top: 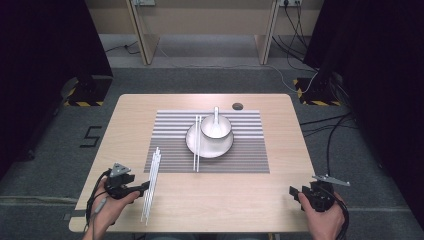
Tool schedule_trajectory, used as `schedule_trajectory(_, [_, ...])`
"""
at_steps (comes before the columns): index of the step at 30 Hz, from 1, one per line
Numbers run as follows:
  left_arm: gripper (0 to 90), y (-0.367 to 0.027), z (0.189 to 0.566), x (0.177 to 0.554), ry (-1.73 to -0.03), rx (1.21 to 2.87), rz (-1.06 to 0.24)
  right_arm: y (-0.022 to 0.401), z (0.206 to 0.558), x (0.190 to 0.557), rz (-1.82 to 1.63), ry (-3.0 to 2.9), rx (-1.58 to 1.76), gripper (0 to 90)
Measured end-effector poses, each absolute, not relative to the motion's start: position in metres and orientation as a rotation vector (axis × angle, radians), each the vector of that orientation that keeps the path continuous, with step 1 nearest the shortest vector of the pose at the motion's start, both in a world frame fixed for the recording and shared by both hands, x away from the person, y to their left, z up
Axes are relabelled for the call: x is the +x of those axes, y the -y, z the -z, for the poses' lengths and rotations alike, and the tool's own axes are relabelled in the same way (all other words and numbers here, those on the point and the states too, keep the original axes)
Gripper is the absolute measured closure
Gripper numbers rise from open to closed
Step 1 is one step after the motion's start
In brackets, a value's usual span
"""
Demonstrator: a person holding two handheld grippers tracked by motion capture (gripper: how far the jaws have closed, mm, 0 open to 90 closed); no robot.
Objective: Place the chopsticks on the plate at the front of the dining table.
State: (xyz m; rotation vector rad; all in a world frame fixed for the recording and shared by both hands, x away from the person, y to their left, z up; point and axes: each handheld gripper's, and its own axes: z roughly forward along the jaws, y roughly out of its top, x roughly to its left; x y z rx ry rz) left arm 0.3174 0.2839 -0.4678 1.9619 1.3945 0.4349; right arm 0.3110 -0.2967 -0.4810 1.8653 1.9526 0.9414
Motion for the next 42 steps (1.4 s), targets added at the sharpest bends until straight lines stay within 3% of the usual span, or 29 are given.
schedule_trajectory(42, [33.6, -0.329, 0.479, 0.305, -1.495, 1.88, -0.482, 0.296, 0.482, 0.311, -0.937, -1.949, 1.87, 46.6])
